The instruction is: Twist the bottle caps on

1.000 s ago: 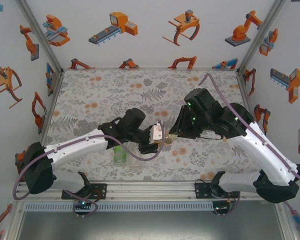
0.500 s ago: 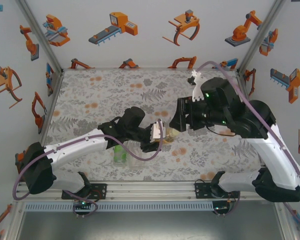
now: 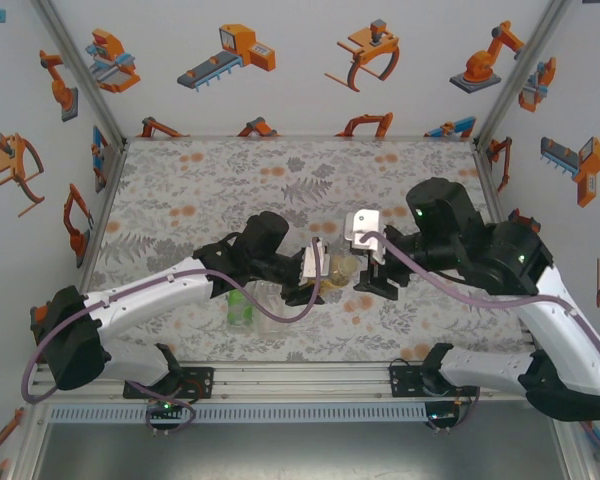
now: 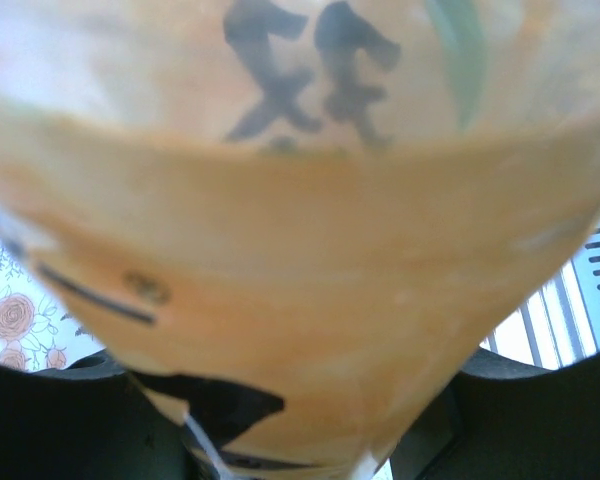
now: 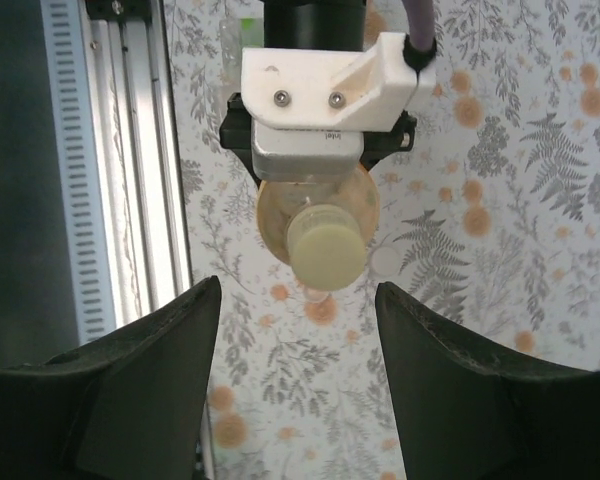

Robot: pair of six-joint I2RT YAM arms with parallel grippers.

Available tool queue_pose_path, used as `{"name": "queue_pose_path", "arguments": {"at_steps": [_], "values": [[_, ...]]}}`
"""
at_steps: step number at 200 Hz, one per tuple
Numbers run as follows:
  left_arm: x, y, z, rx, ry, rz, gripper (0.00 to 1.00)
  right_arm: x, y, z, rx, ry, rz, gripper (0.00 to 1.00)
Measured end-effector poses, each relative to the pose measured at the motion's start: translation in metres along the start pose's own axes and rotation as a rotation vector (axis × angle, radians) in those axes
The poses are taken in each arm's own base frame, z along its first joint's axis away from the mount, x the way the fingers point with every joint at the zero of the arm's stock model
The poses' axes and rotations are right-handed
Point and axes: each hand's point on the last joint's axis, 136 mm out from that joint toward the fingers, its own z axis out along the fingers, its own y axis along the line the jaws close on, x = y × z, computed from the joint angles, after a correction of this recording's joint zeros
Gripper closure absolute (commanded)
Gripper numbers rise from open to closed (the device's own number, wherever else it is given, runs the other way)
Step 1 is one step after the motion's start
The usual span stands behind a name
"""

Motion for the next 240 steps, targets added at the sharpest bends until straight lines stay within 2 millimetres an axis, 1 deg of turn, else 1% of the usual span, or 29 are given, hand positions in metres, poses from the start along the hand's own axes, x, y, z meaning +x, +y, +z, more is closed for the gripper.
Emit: {"name": "queue_pose_path", "arguments": {"at_steps": [27, 75, 90, 120, 143, 150, 171, 183, 199, 212, 233, 240], "values": [[-0.001, -0.002, 0.001, 0.008, -0.002, 0.002, 1.0, 0.0, -0.001, 0.01, -0.03, 0.011, -0.056, 0.51], [-0.002, -0.004, 0.0, 0.011, -0.004, 0.004, 1.0, -0.004, 0.002, 0.011, -0.053, -0.01, -0.099, 0.63], [-0.003, -0.005, 0.0, 0.014, -0.004, 0.005, 1.0, -0.004, 0.002, 0.011, -0.053, -0.012, -0.1, 0.65], [-0.001, -0.007, -0.001, 0.017, 0.005, -0.001, 1.0, -0.003, 0.002, 0.012, -0.052, -0.013, -0.09, 0.8], [0.0, -0.006, -0.001, 0.013, 0.007, -0.003, 1.0, -0.003, -0.002, 0.013, -0.033, -0.006, -0.014, 0.95], [0.0, -0.005, -0.001, 0.008, 0.009, -0.005, 1.0, -0.002, -0.005, 0.014, -0.016, -0.001, 0.032, 1.0], [0.005, 0.001, -0.001, -0.03, 0.03, -0.011, 1.0, 0.001, -0.018, 0.019, 0.047, 0.009, 0.224, 1.0], [0.01, 0.005, -0.001, -0.055, 0.051, -0.016, 1.0, 0.007, -0.027, 0.023, 0.093, 0.014, 0.378, 1.0], [0.016, 0.011, -0.001, -0.096, 0.08, -0.019, 1.0, 0.016, -0.041, 0.026, 0.178, 0.012, 0.626, 1.0], [0.02, 0.017, -0.001, -0.127, 0.098, -0.019, 1.0, 0.027, -0.052, 0.027, 0.26, 0.008, 0.877, 1.0], [0.028, 0.024, 0.0, -0.167, 0.126, -0.021, 1.0, 0.049, -0.061, 0.029, 0.372, -0.012, 1.254, 1.0], [0.032, 0.025, 0.001, -0.173, 0.137, -0.024, 1.0, 0.056, -0.061, 0.03, 0.396, -0.023, 1.346, 1.0]]}}
